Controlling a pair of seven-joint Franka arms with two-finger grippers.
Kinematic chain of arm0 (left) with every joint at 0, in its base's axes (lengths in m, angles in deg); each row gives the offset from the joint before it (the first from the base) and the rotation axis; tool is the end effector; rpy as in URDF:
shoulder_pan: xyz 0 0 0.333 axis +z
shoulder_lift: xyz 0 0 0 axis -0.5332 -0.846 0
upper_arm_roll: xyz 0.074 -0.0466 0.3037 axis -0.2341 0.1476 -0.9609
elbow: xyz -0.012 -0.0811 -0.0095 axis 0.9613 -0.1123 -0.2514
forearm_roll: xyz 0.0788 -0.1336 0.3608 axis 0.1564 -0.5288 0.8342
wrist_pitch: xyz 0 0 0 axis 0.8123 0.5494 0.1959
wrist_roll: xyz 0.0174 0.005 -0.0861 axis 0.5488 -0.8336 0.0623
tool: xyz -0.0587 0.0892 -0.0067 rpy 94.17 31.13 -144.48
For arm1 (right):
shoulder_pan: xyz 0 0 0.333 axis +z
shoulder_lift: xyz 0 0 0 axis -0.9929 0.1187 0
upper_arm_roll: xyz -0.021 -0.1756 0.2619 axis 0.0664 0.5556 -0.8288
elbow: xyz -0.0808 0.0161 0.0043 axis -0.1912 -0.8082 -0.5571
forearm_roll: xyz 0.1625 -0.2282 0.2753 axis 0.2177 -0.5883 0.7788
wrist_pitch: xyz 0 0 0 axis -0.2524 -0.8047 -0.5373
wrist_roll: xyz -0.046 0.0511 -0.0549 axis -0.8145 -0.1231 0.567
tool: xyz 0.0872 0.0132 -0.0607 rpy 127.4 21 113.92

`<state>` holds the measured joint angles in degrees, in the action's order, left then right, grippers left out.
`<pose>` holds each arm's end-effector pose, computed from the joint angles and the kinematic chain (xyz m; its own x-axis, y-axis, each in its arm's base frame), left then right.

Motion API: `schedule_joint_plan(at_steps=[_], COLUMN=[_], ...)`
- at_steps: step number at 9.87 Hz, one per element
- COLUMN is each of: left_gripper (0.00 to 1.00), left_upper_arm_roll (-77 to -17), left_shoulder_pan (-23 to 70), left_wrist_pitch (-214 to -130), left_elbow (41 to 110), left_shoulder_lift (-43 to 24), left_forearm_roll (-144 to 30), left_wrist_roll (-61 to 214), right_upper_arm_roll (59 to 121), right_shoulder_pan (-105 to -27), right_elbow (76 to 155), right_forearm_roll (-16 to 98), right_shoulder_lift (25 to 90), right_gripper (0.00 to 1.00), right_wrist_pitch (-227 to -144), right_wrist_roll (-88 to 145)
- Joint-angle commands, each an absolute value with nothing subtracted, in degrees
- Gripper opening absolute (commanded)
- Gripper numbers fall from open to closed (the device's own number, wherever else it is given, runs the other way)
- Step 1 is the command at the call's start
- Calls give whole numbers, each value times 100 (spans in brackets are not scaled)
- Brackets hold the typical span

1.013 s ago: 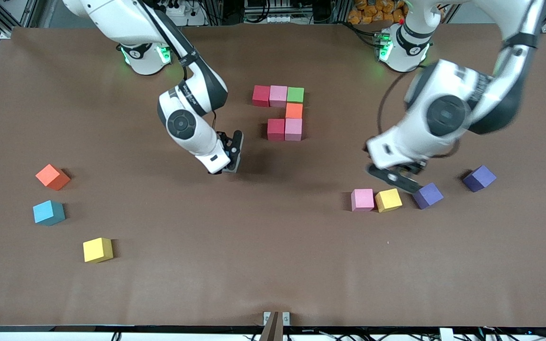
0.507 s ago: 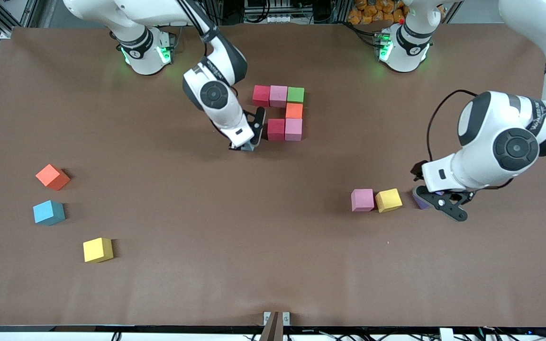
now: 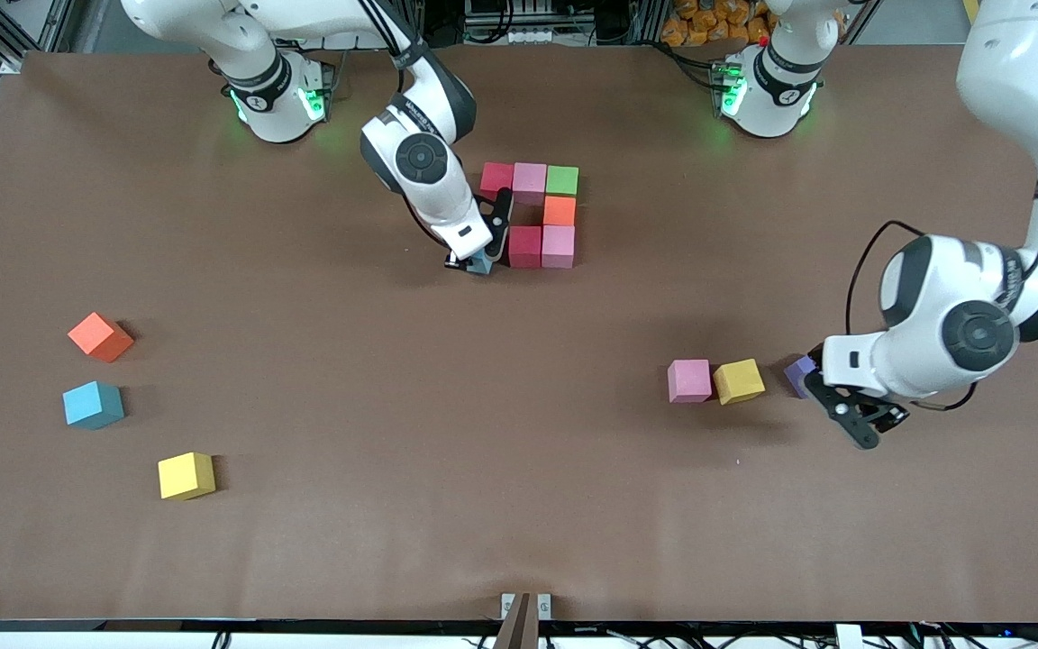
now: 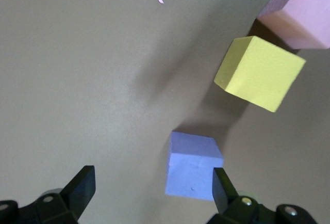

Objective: Form number 2 with 11 blocks
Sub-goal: 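Place the cyan cube below the pink cube while the left gripper reaches purple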

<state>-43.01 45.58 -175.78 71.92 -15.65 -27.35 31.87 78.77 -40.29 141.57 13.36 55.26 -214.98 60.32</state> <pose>0.6688 -0.0592 0.2987 0.5613 -0.8207 -0.1065 -0.8270 -0.5610 -0.0363 0.3697 0.4196 0.2165 0.2239 0.9733 0.0499 0.9682 -0.2163 -0.1253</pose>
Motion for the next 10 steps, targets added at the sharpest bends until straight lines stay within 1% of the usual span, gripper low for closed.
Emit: schedule_joint_plan(at_steps=[1,3,5,10], left_gripper=[100,100,100,100], left_upper_arm_roll=[-4256,-4264,-4256,-4229], left_shoulder_pan=[4532,4567,4628,4883], left_wrist_pitch=[-17856,-18312,-18568,-18613], left_elbow=[7411,7762,8131,8537], left_shoulder_lift=[-1522,-1522,-1461,-1224], left_forearm_roll=[-2500,-2491,-2491,-2227], left_wrist_roll=[3092,3101,3101,3092], right_upper_arm_roll=[7943,7951,7951,7987], right_shoulder_pan=[-3810,-3722,-3686,-3669], right_elbow=[14290,14290,14282,14176], right_forearm_roll=[1231,1230,1195,1099], right_shoulder_lift=[5467,5582,5652,5793], right_gripper=[30,30,30,28], right_wrist_pitch=[-21718,-21938,-22044,-22071], right_wrist_roll=[5777,5751,5751,5672])
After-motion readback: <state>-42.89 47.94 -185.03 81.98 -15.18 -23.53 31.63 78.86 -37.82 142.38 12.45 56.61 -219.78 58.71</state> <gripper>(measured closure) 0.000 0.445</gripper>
